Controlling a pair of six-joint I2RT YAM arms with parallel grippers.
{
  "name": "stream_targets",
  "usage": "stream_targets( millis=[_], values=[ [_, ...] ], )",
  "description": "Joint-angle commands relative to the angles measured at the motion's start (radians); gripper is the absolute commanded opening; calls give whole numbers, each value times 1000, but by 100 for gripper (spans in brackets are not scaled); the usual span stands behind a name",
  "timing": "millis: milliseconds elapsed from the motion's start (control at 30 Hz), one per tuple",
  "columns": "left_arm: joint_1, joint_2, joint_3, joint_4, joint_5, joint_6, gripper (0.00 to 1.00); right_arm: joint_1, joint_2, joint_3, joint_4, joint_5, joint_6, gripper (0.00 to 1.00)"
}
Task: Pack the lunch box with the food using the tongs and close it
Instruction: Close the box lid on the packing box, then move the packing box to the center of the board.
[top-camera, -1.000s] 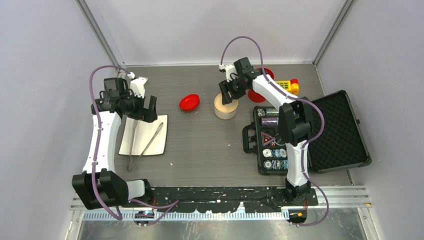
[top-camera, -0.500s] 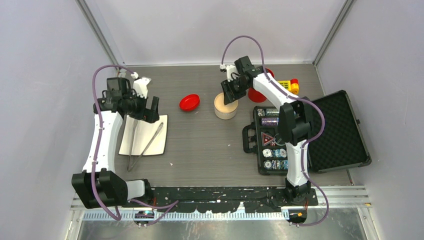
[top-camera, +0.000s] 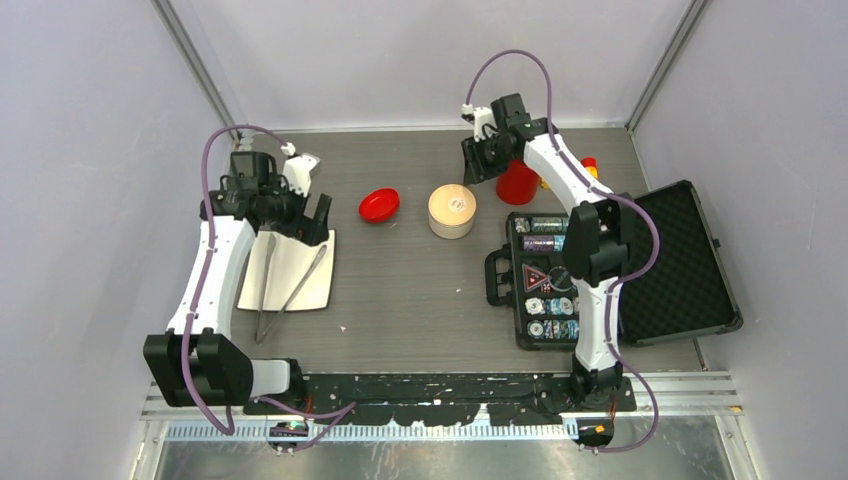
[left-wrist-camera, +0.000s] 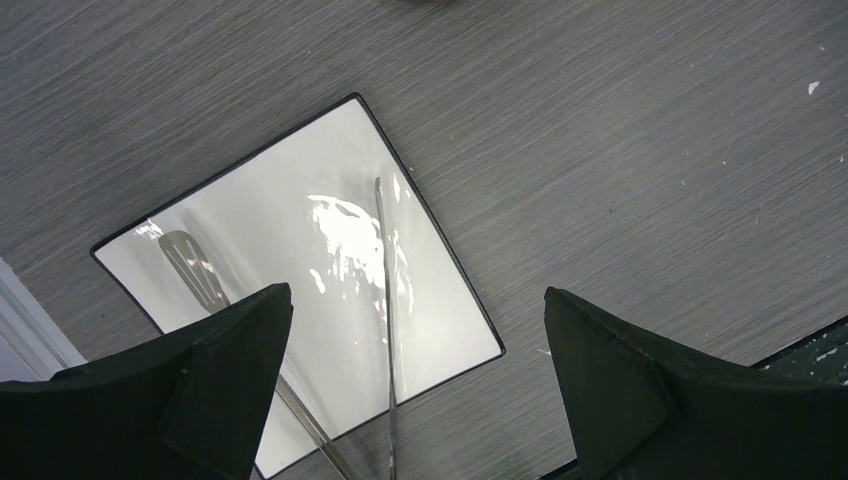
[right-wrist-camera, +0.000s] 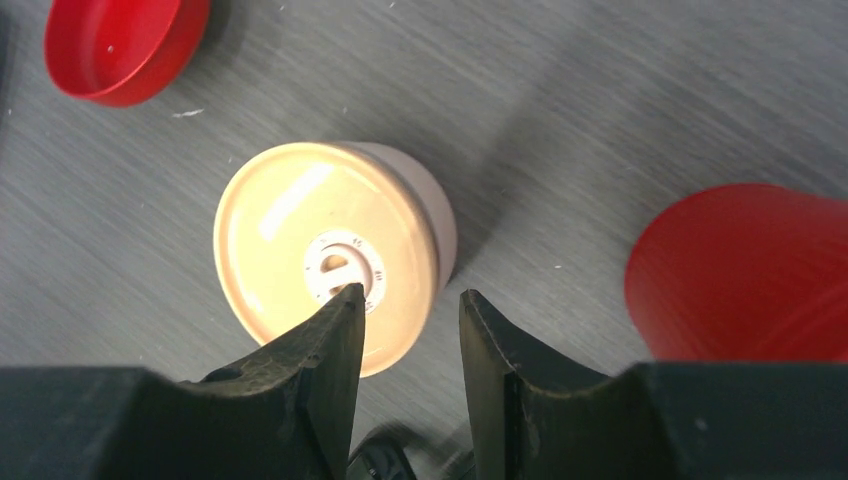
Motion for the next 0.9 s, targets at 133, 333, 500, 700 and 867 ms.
stream_targets(
  millis=[133, 333, 500, 700, 867],
  values=[
    [-3, 12, 58, 34, -10, 8, 100, -15, 68, 76, 2, -57, -1, 44],
    [-34, 19, 63, 27, -10, 1, 100, -19, 120, 85, -14, -87, -21, 35],
    [-41, 23, 67, 21, -12, 3, 100, -20, 142, 62, -49, -113, -58, 23],
    [-54, 26, 62, 20, -9, 3, 100, -11, 125, 7, -50, -124, -82, 12],
    [-71, 23, 44, 17, -7, 6, 100, 5, 109, -38, -51, -137, -86, 3]
  ],
)
